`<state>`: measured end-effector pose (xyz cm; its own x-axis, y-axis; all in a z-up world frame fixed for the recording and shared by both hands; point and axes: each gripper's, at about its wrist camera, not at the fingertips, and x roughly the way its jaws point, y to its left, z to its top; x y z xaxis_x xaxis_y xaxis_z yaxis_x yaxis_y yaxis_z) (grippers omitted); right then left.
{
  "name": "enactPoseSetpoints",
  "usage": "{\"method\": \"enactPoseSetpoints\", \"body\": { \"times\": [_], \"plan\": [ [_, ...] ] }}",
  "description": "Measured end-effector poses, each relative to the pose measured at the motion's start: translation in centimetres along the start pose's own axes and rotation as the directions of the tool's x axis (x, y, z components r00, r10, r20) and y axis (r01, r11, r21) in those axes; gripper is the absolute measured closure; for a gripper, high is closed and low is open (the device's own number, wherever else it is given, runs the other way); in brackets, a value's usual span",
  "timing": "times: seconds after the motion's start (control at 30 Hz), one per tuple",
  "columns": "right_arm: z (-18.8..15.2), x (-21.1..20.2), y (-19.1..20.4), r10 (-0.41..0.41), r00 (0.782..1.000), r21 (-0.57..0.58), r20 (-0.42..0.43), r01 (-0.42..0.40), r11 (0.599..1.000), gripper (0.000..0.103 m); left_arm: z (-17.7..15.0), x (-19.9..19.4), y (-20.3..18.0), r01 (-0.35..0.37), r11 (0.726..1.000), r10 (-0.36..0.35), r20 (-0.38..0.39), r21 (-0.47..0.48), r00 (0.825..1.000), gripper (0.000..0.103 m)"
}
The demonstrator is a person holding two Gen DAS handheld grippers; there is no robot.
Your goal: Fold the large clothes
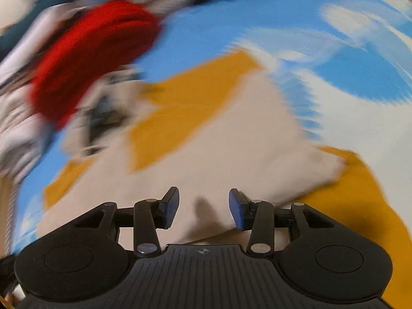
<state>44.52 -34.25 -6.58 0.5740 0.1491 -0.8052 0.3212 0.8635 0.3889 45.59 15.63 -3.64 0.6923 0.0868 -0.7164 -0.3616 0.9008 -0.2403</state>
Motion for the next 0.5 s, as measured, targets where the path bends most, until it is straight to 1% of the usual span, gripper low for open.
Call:
{"method": "enactPoseSetpoints", "body": {
  "times": [0.07,0.1,0.13,0.17,0.2,0.23,0.27,0.3,0.33,0.37,0.4,0.43,0.47,0.5],
  "plan": [
    [0.1,0.9,-2.0,-0.087,0.996,0.06,-0.028,0.088,0.994,0.062,-0.1,0.1,-0.1,0.063,0.998,-0.064,-0.01,-0.018,0.998,0.085],
    [0.2,1.3,-2.6,-0.108,0.993,0.082,-0.04,0.111,0.99,0.064,-0.3,0.6,-0.1,0.088,0.996,-0.09,-0.041,-0.03,0.995,0.082],
    [0.1,1.4,-3.0,-0.109,0.993,0.102,-0.047,0.113,0.988,0.064,-0.7,1.5,0.0,0.103,0.994,-0.107,-0.092,-0.047,0.99,0.077],
    [0.2,1.4,-3.0,-0.107,0.993,0.11,-0.049,0.112,0.988,0.064,-1.1,2.3,0.1,0.099,0.993,-0.107,-0.141,-0.06,0.984,0.075],
    [0.1,1.2,-2.6,-0.115,0.992,0.098,-0.048,0.119,0.988,0.063,-1.7,3.4,0.3,0.076,0.995,-0.088,-0.205,-0.066,0.975,0.075],
    [0.2,1.1,-2.2,-0.123,0.992,0.084,-0.043,0.126,0.988,0.062,-2.2,4.3,0.5,0.042,0.997,-0.056,-0.254,-0.061,0.966,0.079],
    [0.3,0.7,-1.8,-0.119,0.993,0.075,-0.026,0.121,0.99,0.061,-2.4,4.5,0.7,0.03,0.998,-0.044,-0.259,-0.059,0.965,0.079],
    [0.3,0.3,-1.3,-0.096,0.995,0.069,-0.002,0.095,0.993,0.061,-2.3,4.3,0.7,0.027,0.998,-0.042,-0.251,-0.062,0.967,0.079],
    [0.4,-0.2,-1.0,-0.07,0.997,0.054,0.017,0.069,0.996,0.061,-2.0,4.0,0.4,0.024,0.998,-0.038,-0.244,-0.06,0.969,0.076],
    [0.5,-0.5,-0.5,-0.052,0.998,0.029,0.038,0.051,0.998,0.058,-1.8,3.5,0.1,0.032,0.998,-0.042,-0.226,-0.051,0.973,0.074],
    [0.6,-0.6,-0.2,-0.044,0.998,0.009,0.052,0.044,0.999,0.057,-1.6,3.0,-0.3,0.039,0.999,-0.045,-0.204,-0.035,0.978,0.069],
    [0.7,-0.5,-0.1,-0.043,0.998,0.009,0.05,0.042,0.999,0.056,-1.5,2.8,-0.5,0.036,0.999,-0.04,-0.195,-0.022,0.98,0.064],
    [0.7,0.0,-0.9,-0.047,0.999,0.047,0.02,0.046,0.998,0.056,-1.5,2.9,-0.6,0.032,0.999,-0.036,-0.207,-0.022,0.978,0.06],
    [0.7,0.5,-2.0,-0.07,0.997,0.097,-0.01,0.071,0.993,0.058,-1.7,3.1,-0.5,0.025,0.999,-0.033,-0.235,-0.037,0.972,0.055]
  ]
}}
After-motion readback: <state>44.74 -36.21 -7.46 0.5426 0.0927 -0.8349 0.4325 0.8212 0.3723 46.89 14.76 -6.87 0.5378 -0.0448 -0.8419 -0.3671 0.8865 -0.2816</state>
